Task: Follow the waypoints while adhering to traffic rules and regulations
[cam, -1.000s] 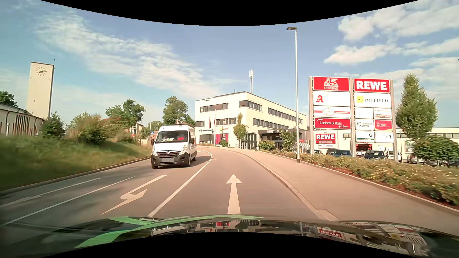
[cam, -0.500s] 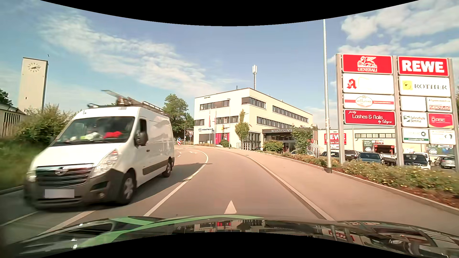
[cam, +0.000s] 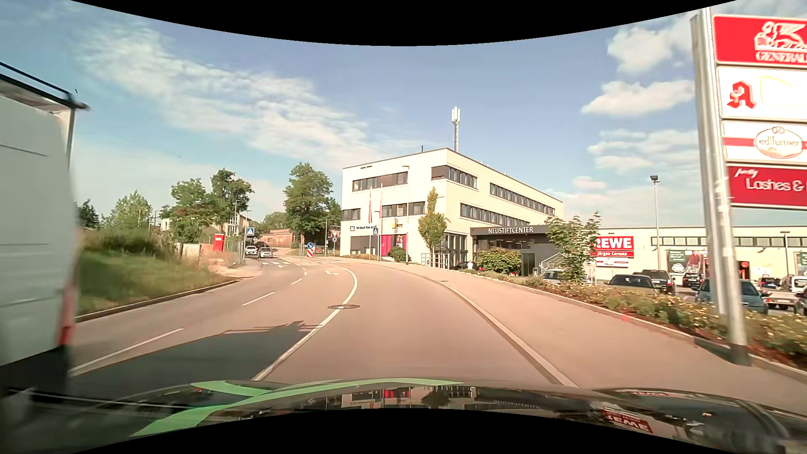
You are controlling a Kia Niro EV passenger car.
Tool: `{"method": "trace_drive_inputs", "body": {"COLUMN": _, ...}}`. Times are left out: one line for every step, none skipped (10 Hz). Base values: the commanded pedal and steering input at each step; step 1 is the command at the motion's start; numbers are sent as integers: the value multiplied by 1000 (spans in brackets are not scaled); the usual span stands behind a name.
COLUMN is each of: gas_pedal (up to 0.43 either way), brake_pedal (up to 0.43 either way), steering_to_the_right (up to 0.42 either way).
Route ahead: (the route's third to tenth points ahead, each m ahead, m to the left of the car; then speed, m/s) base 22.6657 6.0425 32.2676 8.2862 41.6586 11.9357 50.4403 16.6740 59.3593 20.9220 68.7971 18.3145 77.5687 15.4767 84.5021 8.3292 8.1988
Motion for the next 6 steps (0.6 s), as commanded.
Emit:
{"method": "trace_drive_inputs", "body": {"gas_pedal": 177, "brake_pedal": 0, "steering_to_the_right": -29}}
{"method": "trace_drive_inputs", "body": {"gas_pedal": 177, "brake_pedal": 0, "steering_to_the_right": -29}}
{"method": "trace_drive_inputs", "body": {"gas_pedal": 169, "brake_pedal": 0, "steering_to_the_right": -29}}
{"method": "trace_drive_inputs", "body": {"gas_pedal": 130, "brake_pedal": 0, "steering_to_the_right": -29}}
{"method": "trace_drive_inputs", "body": {"gas_pedal": 130, "brake_pedal": 0, "steering_to_the_right": -30}}
{"method": "trace_drive_inputs", "body": {"gas_pedal": 130, "brake_pedal": 0, "steering_to_the_right": -33}}
